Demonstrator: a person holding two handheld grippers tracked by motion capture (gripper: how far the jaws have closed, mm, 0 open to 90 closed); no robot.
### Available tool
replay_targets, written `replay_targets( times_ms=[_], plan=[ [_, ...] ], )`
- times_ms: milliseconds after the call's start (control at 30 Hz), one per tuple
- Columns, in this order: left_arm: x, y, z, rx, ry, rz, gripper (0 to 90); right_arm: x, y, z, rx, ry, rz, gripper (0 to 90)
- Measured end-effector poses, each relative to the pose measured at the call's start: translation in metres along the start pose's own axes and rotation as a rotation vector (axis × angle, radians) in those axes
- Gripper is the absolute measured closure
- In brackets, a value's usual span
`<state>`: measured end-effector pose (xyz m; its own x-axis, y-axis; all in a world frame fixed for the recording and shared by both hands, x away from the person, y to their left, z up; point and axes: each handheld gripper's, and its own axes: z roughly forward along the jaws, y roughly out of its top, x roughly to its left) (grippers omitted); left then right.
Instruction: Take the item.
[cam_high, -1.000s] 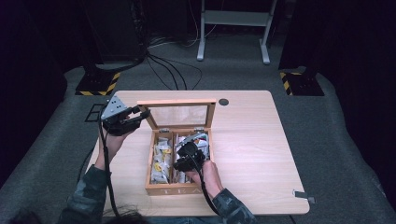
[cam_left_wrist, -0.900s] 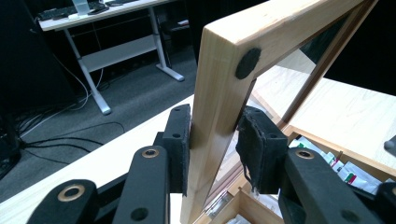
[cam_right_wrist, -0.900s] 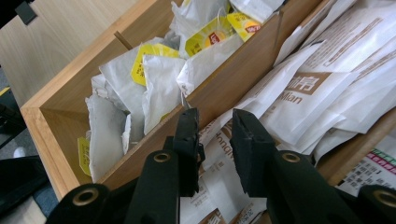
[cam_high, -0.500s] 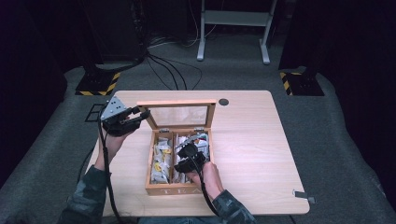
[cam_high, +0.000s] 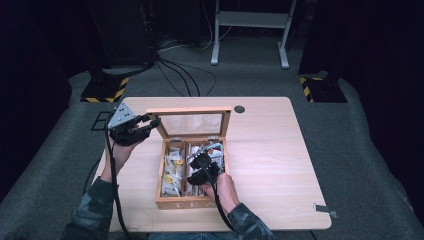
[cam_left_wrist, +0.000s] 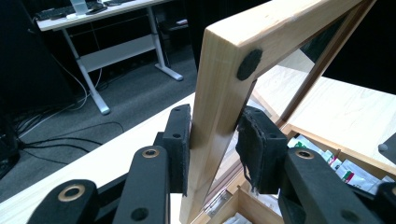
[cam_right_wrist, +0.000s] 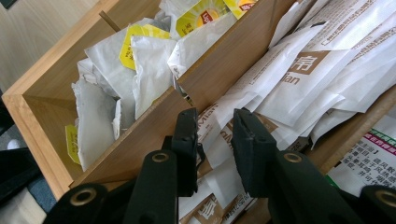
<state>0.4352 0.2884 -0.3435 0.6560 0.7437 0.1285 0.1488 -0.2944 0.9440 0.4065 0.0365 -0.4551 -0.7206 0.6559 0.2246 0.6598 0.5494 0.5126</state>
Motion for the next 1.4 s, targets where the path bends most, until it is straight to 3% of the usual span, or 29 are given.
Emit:
replay_targets(
  times_ms=[133, 233, 567, 833, 1167, 1300, 1400],
  plan=[
    [0.0, 0.0, 0.0, -0.002, 0.001, -0.005, 64.9, -0.001, 0.0, 0.001, -0.005, 0.004, -0.008, 72.7],
    [0.0, 0.0, 0.0, -0.002, 0.003, -0.006, 64.8, -0.003, 0.0, 0.003, 0.0, 0.039, 0.001, 73.7],
    [-0.001, 0.0, 0.0, -0.001, 0.0, -0.006, 64.8, -0.002, 0.002, 0.004, -0.001, 0.027, -0.024, 90.0],
    [0.0, 0.0, 0.0, -0.001, 0.001, -0.004, 64.9, 0.003, 0.0, -0.011, -0.061, -0.001, -0.049, 90.0],
    [0.0, 0.0, 0.0, 0.0, 0.002, -0.001, 64.9, -0.005, -0.001, -0.025, -0.136, -0.032, -0.059, 90.0],
    [0.0, 0.0, 0.0, -0.001, 0.004, -0.006, 64.9, -0.011, 0.0, -0.025, -0.125, -0.077, -0.069, 90.0],
    [0.0, 0.0, 0.0, 0.0, 0.005, 0.001, 64.9, -0.014, 0.002, -0.018, -0.095, -0.065, -0.049, 86.6]
  ],
)
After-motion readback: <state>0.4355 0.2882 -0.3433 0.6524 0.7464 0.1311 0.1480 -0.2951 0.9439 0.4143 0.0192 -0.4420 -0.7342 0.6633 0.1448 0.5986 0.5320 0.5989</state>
